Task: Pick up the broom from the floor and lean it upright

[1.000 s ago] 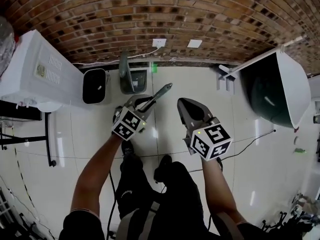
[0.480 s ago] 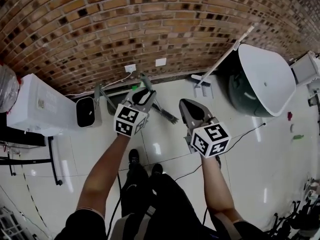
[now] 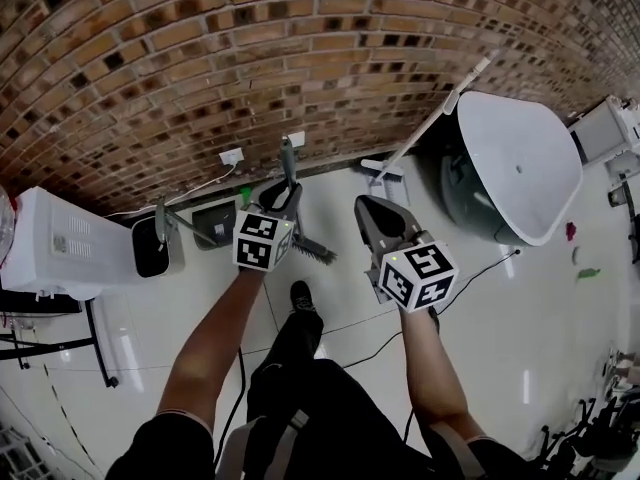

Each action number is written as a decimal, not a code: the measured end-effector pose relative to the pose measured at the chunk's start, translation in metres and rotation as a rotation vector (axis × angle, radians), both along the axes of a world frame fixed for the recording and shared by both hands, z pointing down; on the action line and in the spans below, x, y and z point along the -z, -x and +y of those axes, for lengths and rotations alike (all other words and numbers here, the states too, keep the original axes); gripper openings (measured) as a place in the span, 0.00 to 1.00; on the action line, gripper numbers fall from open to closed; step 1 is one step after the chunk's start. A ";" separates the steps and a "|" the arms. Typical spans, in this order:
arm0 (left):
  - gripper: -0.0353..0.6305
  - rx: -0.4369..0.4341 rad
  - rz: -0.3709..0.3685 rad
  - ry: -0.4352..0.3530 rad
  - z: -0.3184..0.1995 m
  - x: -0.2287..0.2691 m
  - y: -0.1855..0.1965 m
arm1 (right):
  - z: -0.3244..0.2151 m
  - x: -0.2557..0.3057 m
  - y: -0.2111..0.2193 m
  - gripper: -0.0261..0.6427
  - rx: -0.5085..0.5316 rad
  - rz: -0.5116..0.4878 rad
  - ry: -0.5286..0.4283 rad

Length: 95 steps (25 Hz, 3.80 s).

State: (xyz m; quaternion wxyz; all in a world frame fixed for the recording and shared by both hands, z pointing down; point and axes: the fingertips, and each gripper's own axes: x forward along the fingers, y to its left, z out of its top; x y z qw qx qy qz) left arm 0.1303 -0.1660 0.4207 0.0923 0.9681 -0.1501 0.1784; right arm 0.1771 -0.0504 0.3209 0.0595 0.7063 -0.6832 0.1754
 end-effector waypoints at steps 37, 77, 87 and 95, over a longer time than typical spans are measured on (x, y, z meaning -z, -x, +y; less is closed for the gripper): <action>0.18 0.818 -0.165 0.056 -0.248 -0.176 -0.043 | -0.263 -0.136 -0.110 0.04 0.638 -0.042 0.145; 0.30 0.744 -0.192 0.070 -0.264 -0.189 -0.091 | -0.259 -0.137 -0.156 0.04 0.639 -0.063 0.144; 0.05 0.784 -0.006 -0.015 -0.201 -0.042 -0.035 | -0.245 -0.071 -0.095 0.04 0.736 -0.087 0.048; 0.05 0.703 0.125 -0.086 -0.118 0.083 0.012 | -0.191 -0.001 -0.023 0.04 0.776 -0.081 -0.037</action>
